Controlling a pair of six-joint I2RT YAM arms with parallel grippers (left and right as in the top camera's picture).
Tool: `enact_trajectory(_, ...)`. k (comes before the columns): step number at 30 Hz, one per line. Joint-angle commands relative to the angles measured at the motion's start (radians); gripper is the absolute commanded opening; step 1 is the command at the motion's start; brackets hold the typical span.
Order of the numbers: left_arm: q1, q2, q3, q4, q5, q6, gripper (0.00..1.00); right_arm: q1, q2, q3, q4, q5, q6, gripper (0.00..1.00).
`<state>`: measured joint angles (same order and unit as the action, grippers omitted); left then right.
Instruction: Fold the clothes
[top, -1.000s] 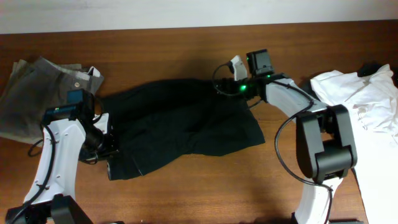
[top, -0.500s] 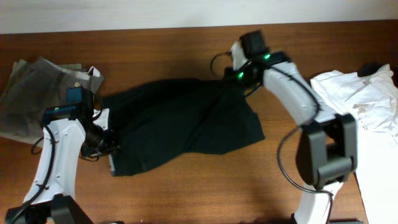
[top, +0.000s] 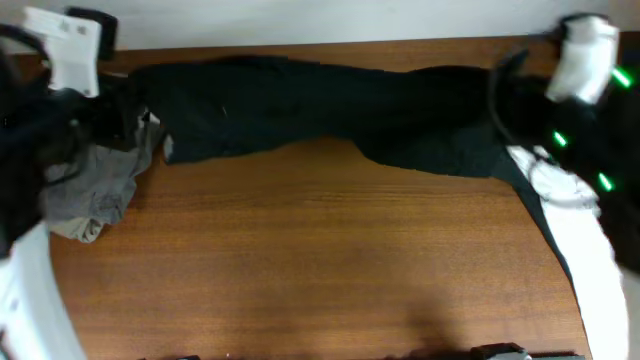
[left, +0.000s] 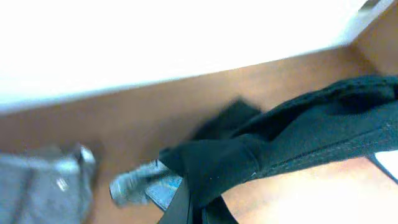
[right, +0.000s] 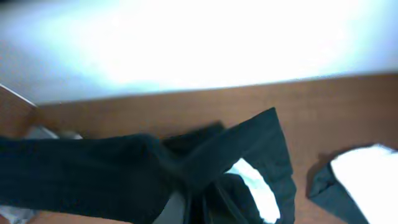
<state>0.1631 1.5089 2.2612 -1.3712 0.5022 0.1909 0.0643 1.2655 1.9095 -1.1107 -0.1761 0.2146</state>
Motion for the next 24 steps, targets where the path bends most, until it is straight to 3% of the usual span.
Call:
enact_trajectory(1, 0.008, -0.068, 0.216, 0.008, -0.028, 0.021, 0.0, -0.02, -0.109, 0.014, 0.003, 0.059, 0.02, 0.04)
enact_trajectory(6, 0.008, -0.1, 0.311, 0.008, -0.168, 0.02, 0.0, -0.02, -0.158, 0.016, 0.032, 0.109, 0.075, 0.05)
enact_trajectory(9, 0.008, 0.0, 0.28, -0.001, -0.185, 0.02, 0.01, -0.02, -0.076, 0.016, 0.044, 0.109, 0.082, 0.05)
enact_trajectory(15, 0.002, 0.39, 0.238, 0.082, -0.129, 0.025, 0.02, -0.019, 0.345, 0.016, 0.141, 0.006, 0.082, 0.05)
enact_trajectory(16, -0.004, 0.476, 0.239, 0.114, -0.129, 0.024, 0.09, -0.019, 0.455, 0.016, 0.192, 0.004, 0.081, 0.05)
enact_trajectory(17, -0.008, 0.546, 0.239, 0.134, -0.141, 0.029, 0.25, -0.021, 0.529, 0.016, 0.231, 0.003, 0.069, 0.16)
enact_trajectory(18, -0.01, 0.595, 0.239, 0.132, -0.163, 0.029, 0.44, -0.031, 0.59, 0.019, 0.252, -0.002, 0.067, 0.48)
enact_trajectory(19, -0.01, 0.626, 0.239, 0.116, -0.182, 0.029, 0.52, -0.043, 0.615, 0.021, 0.247, -0.018, 0.067, 0.6)
enact_trajectory(24, 0.031, 0.594, 0.249, -0.039, -0.279, 0.032, 0.65, -0.15, 0.533, 0.023, 0.082, -0.112, 0.041, 0.73)
